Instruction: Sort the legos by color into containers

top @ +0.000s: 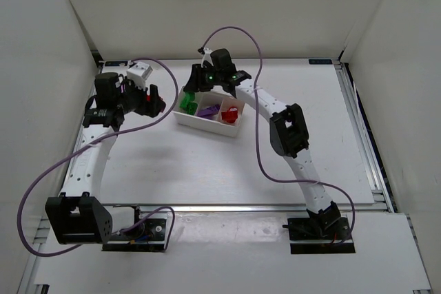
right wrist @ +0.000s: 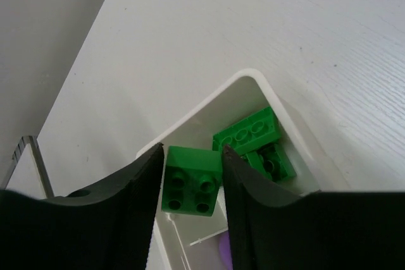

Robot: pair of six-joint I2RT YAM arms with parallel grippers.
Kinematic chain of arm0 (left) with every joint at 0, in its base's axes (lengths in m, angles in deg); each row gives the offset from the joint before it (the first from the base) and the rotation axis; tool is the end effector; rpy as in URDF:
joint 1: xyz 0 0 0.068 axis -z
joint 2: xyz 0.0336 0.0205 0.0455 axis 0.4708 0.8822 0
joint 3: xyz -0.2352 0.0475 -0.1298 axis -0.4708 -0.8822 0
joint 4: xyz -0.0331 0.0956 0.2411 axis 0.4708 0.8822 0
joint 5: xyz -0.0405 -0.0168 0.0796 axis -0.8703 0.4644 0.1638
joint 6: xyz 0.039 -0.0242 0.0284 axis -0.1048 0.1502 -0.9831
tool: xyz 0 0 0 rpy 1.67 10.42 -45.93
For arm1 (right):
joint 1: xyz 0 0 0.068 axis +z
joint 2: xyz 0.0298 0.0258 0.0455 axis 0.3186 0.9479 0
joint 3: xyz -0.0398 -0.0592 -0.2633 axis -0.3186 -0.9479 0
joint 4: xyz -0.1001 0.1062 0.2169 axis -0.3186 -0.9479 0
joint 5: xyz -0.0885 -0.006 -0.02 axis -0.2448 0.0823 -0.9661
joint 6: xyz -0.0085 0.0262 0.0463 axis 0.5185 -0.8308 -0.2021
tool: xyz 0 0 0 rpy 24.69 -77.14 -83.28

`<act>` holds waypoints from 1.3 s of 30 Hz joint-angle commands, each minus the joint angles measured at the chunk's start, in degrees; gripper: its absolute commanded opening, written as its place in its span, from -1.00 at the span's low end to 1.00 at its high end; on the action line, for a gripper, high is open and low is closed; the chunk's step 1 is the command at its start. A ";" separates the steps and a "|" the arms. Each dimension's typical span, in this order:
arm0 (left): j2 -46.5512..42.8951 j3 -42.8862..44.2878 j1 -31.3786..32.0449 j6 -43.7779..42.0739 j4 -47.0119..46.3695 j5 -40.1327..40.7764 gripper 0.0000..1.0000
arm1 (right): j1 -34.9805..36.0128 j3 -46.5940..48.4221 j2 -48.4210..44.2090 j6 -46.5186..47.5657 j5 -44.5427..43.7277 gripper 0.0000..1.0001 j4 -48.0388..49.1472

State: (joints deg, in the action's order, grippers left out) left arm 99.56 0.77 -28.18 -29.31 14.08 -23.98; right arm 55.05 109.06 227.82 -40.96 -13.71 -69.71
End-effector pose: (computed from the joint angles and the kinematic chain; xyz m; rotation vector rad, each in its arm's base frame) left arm 0.2687 -0.0168 0.3420 0.4986 2.0232 -0.4091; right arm 0.4554 0.3552 0.2425 -0.4920 2.0638 1.1098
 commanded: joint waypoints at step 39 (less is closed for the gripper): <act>27.09 13.82 -4.21 57.84 -36.35 -63.79 -0.60 | -5.97 -36.04 -41.11 49.14 27.86 0.85 -2.19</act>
State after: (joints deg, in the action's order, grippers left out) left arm 126.97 11.29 -33.95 26.38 -19.95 -77.16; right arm 49.45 73.83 187.80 -3.78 9.78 -66.39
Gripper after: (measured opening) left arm 0.752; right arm 0.921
